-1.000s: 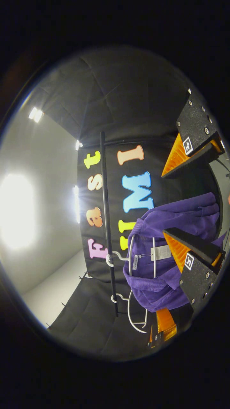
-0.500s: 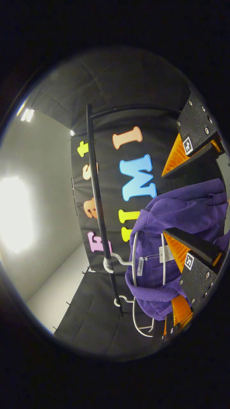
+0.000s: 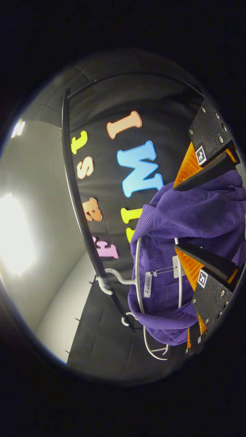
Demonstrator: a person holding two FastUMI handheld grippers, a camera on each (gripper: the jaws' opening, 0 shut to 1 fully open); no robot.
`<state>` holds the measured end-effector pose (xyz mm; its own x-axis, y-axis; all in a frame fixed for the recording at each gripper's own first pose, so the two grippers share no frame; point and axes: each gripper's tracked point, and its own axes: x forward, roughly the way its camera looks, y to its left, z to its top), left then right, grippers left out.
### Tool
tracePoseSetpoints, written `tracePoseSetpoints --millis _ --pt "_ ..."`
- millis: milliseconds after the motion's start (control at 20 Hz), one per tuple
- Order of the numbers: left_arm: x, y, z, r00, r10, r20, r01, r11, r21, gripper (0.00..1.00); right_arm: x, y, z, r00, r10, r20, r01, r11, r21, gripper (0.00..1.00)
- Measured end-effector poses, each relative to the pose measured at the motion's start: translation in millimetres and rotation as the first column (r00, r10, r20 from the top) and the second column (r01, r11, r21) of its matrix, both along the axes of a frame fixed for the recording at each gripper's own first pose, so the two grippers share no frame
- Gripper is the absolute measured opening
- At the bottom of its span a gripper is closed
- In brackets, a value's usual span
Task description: Grasp the clothes on the hanger with both hands and then place them into the laundry hamper below.
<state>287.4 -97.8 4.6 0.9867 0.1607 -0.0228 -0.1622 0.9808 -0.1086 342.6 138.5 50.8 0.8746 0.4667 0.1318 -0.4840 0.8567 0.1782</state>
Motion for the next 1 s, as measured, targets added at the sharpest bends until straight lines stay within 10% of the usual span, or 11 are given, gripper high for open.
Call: tracePoseSetpoints --millis 500,600,700,900,1000 --pt "28.1 4.1 -20.0 0.996 0.083 -0.022 -0.081 0.994 0.068 0.87 37.5 20.6 -35.3 0.999 0.017 -0.045 -0.018 1.0 -0.01 0.92" --pt "31.2 2.3 -24.8 0.996 0.082 -0.037 -0.079 0.994 0.072 0.93 38.9 24.8 -35.0 0.998 0.036 -0.044 -0.036 0.999 0.003 0.84" --pt "30.9 2.2 -28.3 0.996 0.076 -0.049 -0.073 0.995 0.061 0.69 40.9 27.6 -36.0 0.998 0.049 -0.047 -0.049 0.999 0.004 0.74" --pt "31.0 -3.4 -23.3 0.998 0.031 -0.056 -0.028 0.998 0.058 0.51 45.2 29.6 -35.2 0.997 0.062 -0.041 -0.062 0.998 0.002 0.4" --pt "33.8 3.6 -25.4 0.997 0.051 -0.053 -0.047 0.996 0.074 0.31 47.3 20.9 -28.8 0.999 0.032 -0.022 -0.031 0.999 0.016 0.1"
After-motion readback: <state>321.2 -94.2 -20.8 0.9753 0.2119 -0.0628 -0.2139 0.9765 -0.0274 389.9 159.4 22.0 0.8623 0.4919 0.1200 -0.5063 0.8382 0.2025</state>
